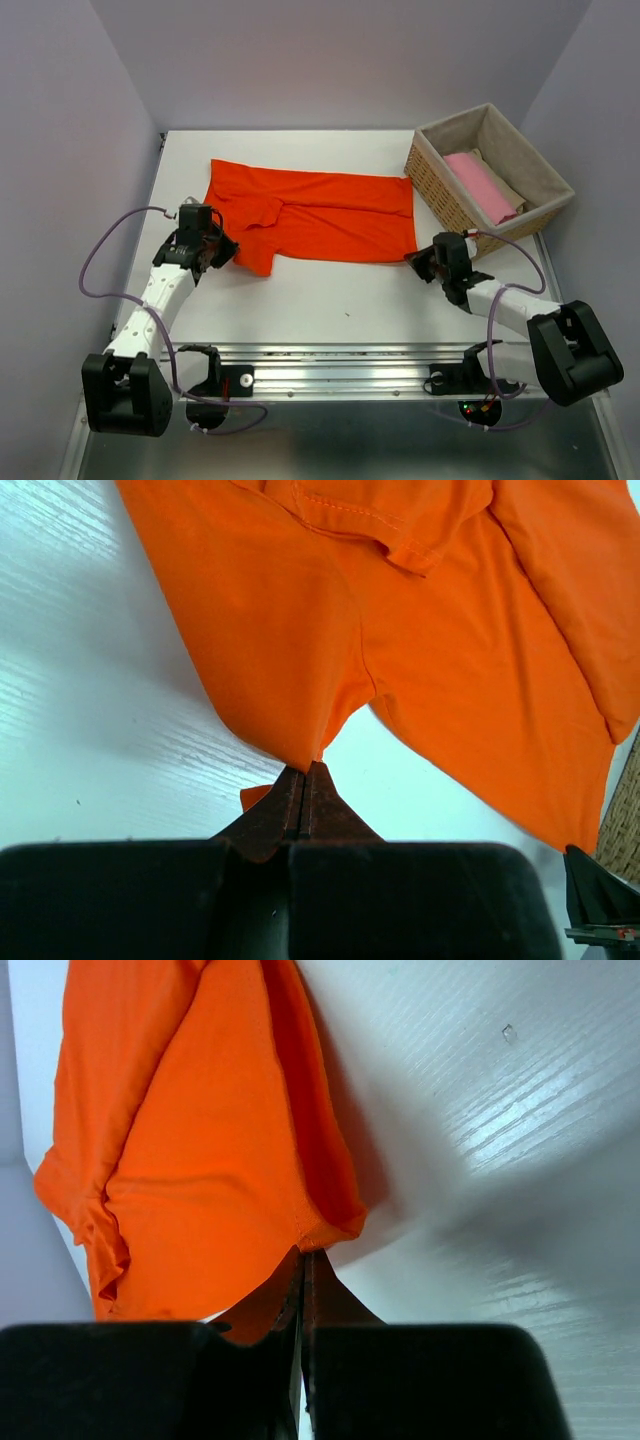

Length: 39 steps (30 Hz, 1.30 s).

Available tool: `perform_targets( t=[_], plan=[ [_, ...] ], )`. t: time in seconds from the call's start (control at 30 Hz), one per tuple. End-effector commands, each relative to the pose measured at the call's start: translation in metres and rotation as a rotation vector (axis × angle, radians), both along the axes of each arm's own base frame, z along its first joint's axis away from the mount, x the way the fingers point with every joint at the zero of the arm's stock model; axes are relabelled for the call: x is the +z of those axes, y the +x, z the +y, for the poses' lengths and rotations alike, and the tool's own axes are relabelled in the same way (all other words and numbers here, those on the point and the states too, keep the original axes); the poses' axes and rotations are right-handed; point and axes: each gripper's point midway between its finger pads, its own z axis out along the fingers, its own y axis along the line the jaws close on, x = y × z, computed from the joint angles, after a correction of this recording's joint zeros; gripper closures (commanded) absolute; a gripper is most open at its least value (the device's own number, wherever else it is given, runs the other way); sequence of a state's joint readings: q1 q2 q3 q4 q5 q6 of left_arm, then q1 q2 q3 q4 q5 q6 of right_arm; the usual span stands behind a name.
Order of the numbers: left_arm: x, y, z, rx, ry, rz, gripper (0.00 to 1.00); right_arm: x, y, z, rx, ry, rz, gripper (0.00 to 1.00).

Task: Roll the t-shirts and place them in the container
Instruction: Fold the T-shirt at the center of the board.

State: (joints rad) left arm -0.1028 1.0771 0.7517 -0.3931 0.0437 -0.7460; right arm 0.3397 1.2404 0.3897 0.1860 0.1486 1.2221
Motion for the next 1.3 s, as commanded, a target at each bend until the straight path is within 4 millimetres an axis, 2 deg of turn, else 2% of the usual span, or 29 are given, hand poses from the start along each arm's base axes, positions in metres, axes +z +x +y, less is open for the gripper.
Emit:
perform_targets(
  t=[0.0,0.17,0.27,0.3,0.4,0.53,0.63,0.77,0.83,0.87,0.9,0.93,1.0,1.03,1.27],
  plan=[
    [0.000,-0.016,-0.004,0.002,-0.031,0.008,1.00,-0.001,-0.010,-0.007,0.006,-0.025,0.005,0.99],
    [0.008,-0.027,-0.005,0.005,-0.052,-0.007,1.00,0.003,-0.018,-0.008,0.033,-0.042,0.014,0.99],
    [0.021,-0.028,-0.004,0.010,-0.051,-0.030,1.00,0.014,-0.018,-0.010,0.040,-0.062,-0.007,0.99],
    [0.025,-0.027,-0.003,0.014,-0.043,-0.037,1.00,0.025,-0.015,-0.010,0.038,-0.062,-0.034,0.99],
    [0.037,-0.023,0.000,0.021,-0.028,-0.056,1.00,0.033,-0.014,-0.017,0.028,-0.103,-0.044,0.99],
    [0.047,-0.006,-0.002,0.008,-0.022,-0.085,1.00,0.048,-0.005,-0.022,0.005,-0.138,-0.072,0.99],
    [0.046,0.006,-0.002,0.000,-0.010,-0.072,1.00,0.050,0.001,-0.022,0.000,-0.149,-0.070,0.99],
    [0.056,0.024,-0.002,-0.004,0.006,-0.097,1.00,0.051,0.010,-0.021,0.002,-0.168,-0.063,0.99],
    [0.071,0.037,-0.001,-0.001,0.014,-0.131,1.00,0.055,0.016,-0.019,0.008,-0.176,-0.067,0.99],
    [0.068,0.038,0.000,0.000,0.018,-0.124,1.00,0.056,0.019,-0.018,0.011,-0.180,-0.069,0.99],
    [0.075,0.044,-0.001,-0.004,0.023,-0.141,1.00,0.057,0.021,-0.017,0.014,-0.184,-0.068,0.99],
    [0.071,0.048,0.000,-0.002,0.029,-0.127,1.00,0.059,0.027,-0.016,0.016,-0.192,-0.070,0.99],
    [0.076,0.056,0.000,-0.007,0.037,-0.133,1.00,0.064,0.035,-0.014,0.016,-0.198,-0.079,0.99],
    [0.072,0.061,0.000,-0.008,0.040,-0.120,1.00,0.061,0.038,-0.015,0.015,-0.210,-0.071,0.99],
    [0.076,0.091,0.001,-0.009,0.065,-0.123,1.00,0.064,0.062,-0.014,0.001,-0.251,-0.071,0.99]
  ],
)
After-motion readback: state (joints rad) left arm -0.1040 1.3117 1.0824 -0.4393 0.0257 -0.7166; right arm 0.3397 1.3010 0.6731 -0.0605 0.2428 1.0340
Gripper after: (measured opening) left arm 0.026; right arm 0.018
